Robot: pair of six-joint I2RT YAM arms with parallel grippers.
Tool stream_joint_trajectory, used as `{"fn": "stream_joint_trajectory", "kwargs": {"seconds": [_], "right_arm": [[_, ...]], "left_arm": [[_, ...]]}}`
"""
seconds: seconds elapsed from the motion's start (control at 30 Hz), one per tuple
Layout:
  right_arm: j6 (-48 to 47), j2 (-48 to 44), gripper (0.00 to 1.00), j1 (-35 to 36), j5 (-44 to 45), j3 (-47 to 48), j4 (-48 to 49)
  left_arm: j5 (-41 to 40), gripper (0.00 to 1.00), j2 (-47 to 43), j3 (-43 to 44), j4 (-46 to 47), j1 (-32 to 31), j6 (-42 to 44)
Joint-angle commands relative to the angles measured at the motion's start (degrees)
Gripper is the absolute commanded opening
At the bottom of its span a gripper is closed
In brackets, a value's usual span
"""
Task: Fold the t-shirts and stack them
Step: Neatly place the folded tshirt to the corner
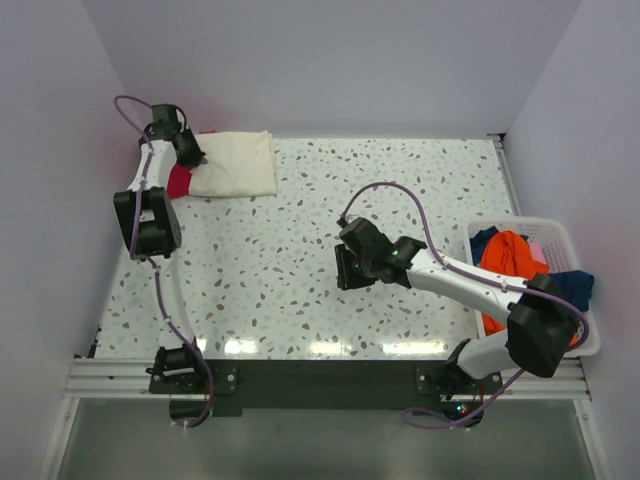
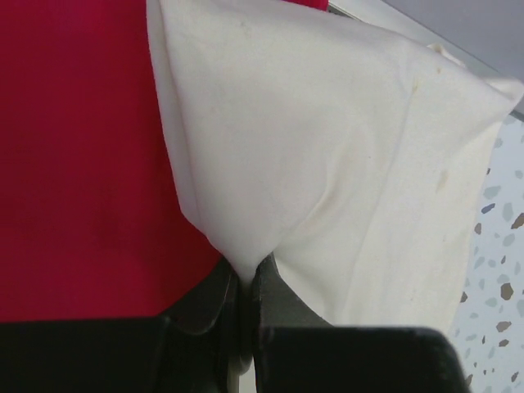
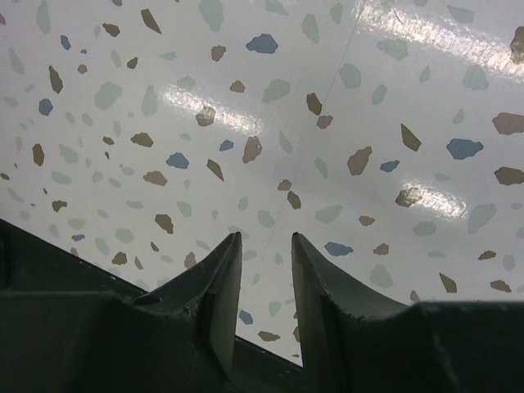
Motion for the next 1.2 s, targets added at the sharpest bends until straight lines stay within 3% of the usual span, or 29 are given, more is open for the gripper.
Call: {"fn": "stream_joint_trajectory", "kwargs": {"seconds": [0.0,0.37,1.17], "right_arm": [[-0.4,0.2,0.34,-0.1,0.7,2.7,0.0],[-0.6,-0.5,0.34,0.0,1.3,3.6,-1.5],[0.1,-2.9,0.34,0.0,2.2,3.0,-2.5]], "left_arm": [[-0.6,0.00,-6.3,4.8,0.5,0.5,-2.3],[-0.9,0.00,-7.0,11.7,-0.7,0.5,-3.9],[3.5,0.00,-7.2,13.9,-0.2,6.9,-2.0]]}}
